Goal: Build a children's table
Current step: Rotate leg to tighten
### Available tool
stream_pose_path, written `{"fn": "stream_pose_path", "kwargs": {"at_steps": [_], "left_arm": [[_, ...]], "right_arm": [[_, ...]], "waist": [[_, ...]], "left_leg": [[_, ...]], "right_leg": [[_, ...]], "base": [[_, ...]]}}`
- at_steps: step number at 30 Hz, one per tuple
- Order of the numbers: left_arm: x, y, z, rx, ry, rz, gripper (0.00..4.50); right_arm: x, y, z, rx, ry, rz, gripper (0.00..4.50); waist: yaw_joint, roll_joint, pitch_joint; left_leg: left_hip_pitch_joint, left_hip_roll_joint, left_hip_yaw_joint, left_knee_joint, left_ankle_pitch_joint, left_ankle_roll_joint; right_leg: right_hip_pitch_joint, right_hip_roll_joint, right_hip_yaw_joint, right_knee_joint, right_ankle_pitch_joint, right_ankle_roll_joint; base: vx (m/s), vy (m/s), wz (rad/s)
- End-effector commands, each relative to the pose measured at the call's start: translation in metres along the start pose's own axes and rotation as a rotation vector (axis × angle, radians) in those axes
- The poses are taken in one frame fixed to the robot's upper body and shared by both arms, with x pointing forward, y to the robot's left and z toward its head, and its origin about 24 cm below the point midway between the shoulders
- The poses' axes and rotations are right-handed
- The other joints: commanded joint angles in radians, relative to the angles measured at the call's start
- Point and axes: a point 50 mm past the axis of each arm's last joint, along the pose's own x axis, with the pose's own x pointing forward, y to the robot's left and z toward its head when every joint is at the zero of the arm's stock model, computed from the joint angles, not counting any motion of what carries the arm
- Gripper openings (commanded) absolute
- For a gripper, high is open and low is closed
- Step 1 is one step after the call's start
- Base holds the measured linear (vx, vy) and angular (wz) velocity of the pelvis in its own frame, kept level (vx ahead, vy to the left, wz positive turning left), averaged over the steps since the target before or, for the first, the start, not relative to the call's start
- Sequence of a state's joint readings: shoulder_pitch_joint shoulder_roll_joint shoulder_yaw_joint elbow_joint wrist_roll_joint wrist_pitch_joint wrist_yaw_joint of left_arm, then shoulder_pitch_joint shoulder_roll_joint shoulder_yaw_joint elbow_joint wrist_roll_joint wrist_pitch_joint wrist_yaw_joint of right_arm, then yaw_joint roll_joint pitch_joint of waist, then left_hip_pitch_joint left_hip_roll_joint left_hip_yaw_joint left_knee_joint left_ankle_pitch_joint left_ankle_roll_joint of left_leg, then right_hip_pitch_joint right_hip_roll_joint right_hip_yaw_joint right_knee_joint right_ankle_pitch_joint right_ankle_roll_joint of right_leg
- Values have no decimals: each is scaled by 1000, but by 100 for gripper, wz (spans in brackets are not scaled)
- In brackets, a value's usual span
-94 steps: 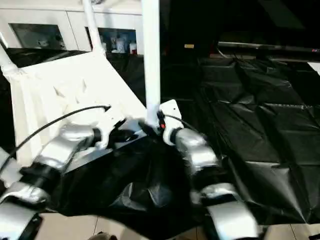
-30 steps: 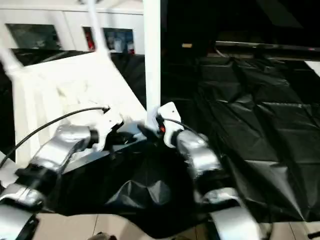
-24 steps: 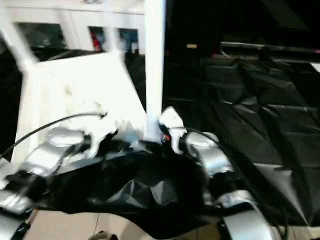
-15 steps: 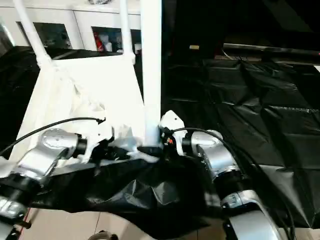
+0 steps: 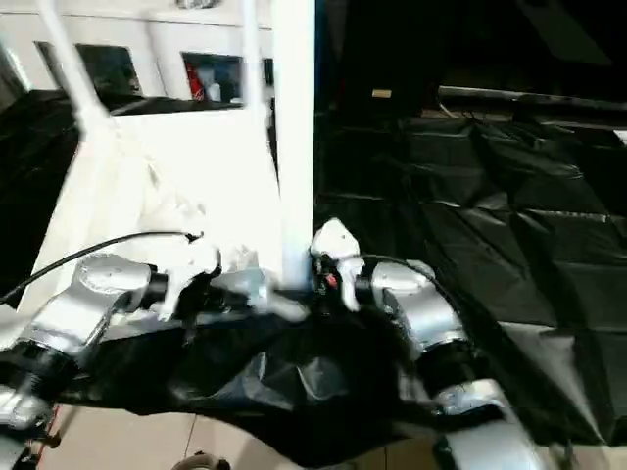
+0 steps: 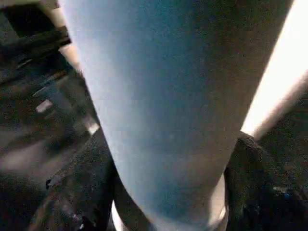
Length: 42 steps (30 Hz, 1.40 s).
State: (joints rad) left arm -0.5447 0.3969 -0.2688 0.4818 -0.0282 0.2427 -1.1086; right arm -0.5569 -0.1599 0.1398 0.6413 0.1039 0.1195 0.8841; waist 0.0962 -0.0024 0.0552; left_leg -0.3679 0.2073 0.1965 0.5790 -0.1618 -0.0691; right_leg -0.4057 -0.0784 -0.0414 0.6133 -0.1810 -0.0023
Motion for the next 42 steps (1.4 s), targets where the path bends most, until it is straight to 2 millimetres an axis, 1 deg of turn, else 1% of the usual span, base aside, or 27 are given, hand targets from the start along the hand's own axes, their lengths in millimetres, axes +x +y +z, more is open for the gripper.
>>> {"fn": "stream_pose_path", "kwargs": {"at_steps": [1, 3, 4, 5, 6, 8, 9, 10, 11, 12, 14, 16, 18, 20, 21, 23, 24, 27, 28, 29, 31, 35, 36, 38, 39, 40, 42], "left_arm": [[9, 5, 16, 3, -46, 49, 0], [19, 10, 26, -22, -69, 122, 0], [24, 11, 30, -26, -78, 136, 0], [28, 12, 35, -33, -86, 162, 0], [35, 12, 40, -45, -100, 190, 0], [37, 13, 42, -52, -106, 198, 0], [41, 11, 46, -53, -120, 198, 0], [45, 9, 49, -52, -135, 184, 0], [46, 8, 50, -51, -140, 179, 0], [46, 7, 50, -36, -141, 169, 0], [45, 5, 48, -26, -134, 157, 0], [43, 5, 44, -21, -121, 149, 0], [40, 5, 40, -17, -114, 135, 0], [35, 3, 34, -6, -106, 107, 0], [33, 3, 33, -5, -103, 102, 0], [29, 2, 30, 8, -98, 76, 0], [25, 0, 26, 25, -89, 43, 0], [20, -2, 22, 38, -84, -1, 0], [14, -5, 20, 58, -89, -49, 0], [14, -5, 20, 58, -89, -49, 0], [6, -10, 16, 75, -81, -122, 0], [-3, -11, 10, 88, -56, -164, 0], [-7, -12, 7, 88, -44, -179, 0], [-11, -12, 5, 88, -35, -197, 0], [-12, -13, 3, 88, -30, -207, 0], [-14, -13, 2, 90, -26, -212, 0], [-15, -13, 1, 92, -18, -212, 0]], "right_arm": [[8, -1, -7, 54, 28, -98, 262], [19, 1, -8, 125, 7, -200, 262], [24, 3, -9, 147, 3, -231, 262], [28, 4, -8, 155, 1, -264, 262], [35, 7, -8, 175, -1, -307, 262], [38, 8, -8, 191, -1, -325, 262], [43, 11, -6, 191, -2, -329, 262], [49, 16, -3, 207, -25, -294, 262], [50, 18, -2, 211, -32, -281, 318], [52, 20, 2, 218, -49, -258, 332], [51, 19, 4, 182, -49, -253, 338], [48, 16, 6, 126, -36, -250, 376], [44, 14, 6, 85, -23, -200, 376], [35, 14, 6, 13, -1, -90, 376], [33, 14, 5, -5, 8, -65, 376], [26, 13, 4, -33, 23, -10, 376], [18, 11, 4, -53, 33, 53, 376], [8, 9, 4, -77, 47, 108, 376], [-1, 6, 4, -91, 61, 141, 376], [-1, 6, 4, -91, 61, 141, 376], [-11, 3, 4, -97, 82, 194, 376], [-21, 2, 1, -108, 113, 250, 376], [-24, 2, 0, -110, 130, 271, 376], [-25, 3, -1, -112, 140, 286, 376], [-26, 3, -1, -111, 141, 290, 376], [-26, 4, -1, -110, 140, 294, 349], [-25, 5, -1, -109, 139, 301, 342]], "waist": [[-4, -2, -60], [-14, -2, -60], [-12, -2, -62], [-13, 1, -62], [-13, -1, -64], [-11, -1, -66], [-12, 4, -67], [-11, 2, -67], [-11, 2, -69], [-9, 5, -69], [-11, 4, -69], [-11, 4, -67], [-11, 4, -66], [-11, 3, -66], [-10, 4, -66], [-10, 5, -67], [-9, 7, -68], [-5, 7, -68], [-5, 9, -67], [-3, 7, -67], [-2, 10, -68], [5, 11, -66], [8, 15, -66], [8, 12, -65], [9, 14, -65], [10, 13, -66], [10, 13, -67]], "left_leg": [[20, 19, -15, -74, -312, -32], [18, 17, -16, -75, -319, -38], [20, 18, -18, -74, -318, -39], [17, 17, -17, -73, -308, -36], [19, 16, -16, -72, -303, -34], [18, 16, -15, -71, -284, -30], [15, 16, -15, -71, -273, -28], [14, 16, -15, -71, -269, -26], [13, 16, -15, -69, -261, -19], [12, 16, -15, -69, -252, -14], [11, 16, -14, -69, -255, -8], [13, 16, -13, -70, -272, -9], [14, 17, -14, -71, -285, -10], [12, 18, -16, -72, -292, -7], [12, 19, -15, -70, -283, -1], [11, 18, -14, -69, -272, 3], [12, 19, -13, -68, -269, 5], [12, 22, -11, -67, -263, 15], [12, 21, -11, -67, -264, 15], [13, 22, -11, -68, -269, 15], [13, 25, -11, -68, -271, 17], [16, 26, -9, -68, -283, 14], [17, 26, -11, -69, -293, 8], [17, 25, -11, -70, -301, 4], [17, 26, -11, -71, -300, 1], [17, 25, -11, -71, -299, -1], [18, 25, -11, -70, -290, -2]], "right_leg": [[33, -58, 36, -85, -359, -174], [32, -57, 36, -89, -371, -162], [33, -59, 35, -89, -371, -161], [33, -58, 36, -88, -356, -160], [32, -57, 37, -88, -344, -161], [35, -56, 35, -86, -312, -167], [35, -54, 35, -83, -276, -174], [38, -54, 35, -81, -260, -176], [40, -54, 34, -78, -235, -183], [41, -53, 34, -76, -212, -187], [42, -52, 33, -75, -193, -194], [40, -53, 34, -79, -221, -193], [41, -54, 34, -81, -244, -189], [44, -54, 32, -81, -250, -184], [44, -54, 34, -80, -232, -184], [44, -53, 34, -78, -217, -194], [44, -54, 34, -77, -207, -199], [44, -50, 33, -73, -170, -216], [44, -50, 32, -72, -171, -219], [46, -50, 31, -73, -180, -221], [44, -51, 32, -71, -176, -228], [40, -50, 32, -73, -190, -234], [40, -51, 32, -72, -202, -231], [41, -51, 32, -74, -217, -226], [40, -51, 33, -73, -217, -225], [40, -52, 33, -73, -216, -224], [40, -51, 33, -71, -200, -227]], "base": [[0, 0, 0], [0, 0, 0], [0, 0, 0], [0, 0, 0], [0, 0, 0], [0, 0, 0], [0, 0, 0], [0, 0, 0], [0, 0, 0], [0, 0, 0], [0, 0, 0], [0, 0, 0], [0, 0, 0], [0, 0, 0], [0, 0, 0], [0, 0, 0], [0, 0, 0], [0, 0, 0], [0, 0, 0], [0, 0, 0], [0, 0, 0], [0, 0, 0], [0, 0, 0], [0, 0, 0], [0, 0, 0], [0, 0, 0], [0, 0, 0]]}}
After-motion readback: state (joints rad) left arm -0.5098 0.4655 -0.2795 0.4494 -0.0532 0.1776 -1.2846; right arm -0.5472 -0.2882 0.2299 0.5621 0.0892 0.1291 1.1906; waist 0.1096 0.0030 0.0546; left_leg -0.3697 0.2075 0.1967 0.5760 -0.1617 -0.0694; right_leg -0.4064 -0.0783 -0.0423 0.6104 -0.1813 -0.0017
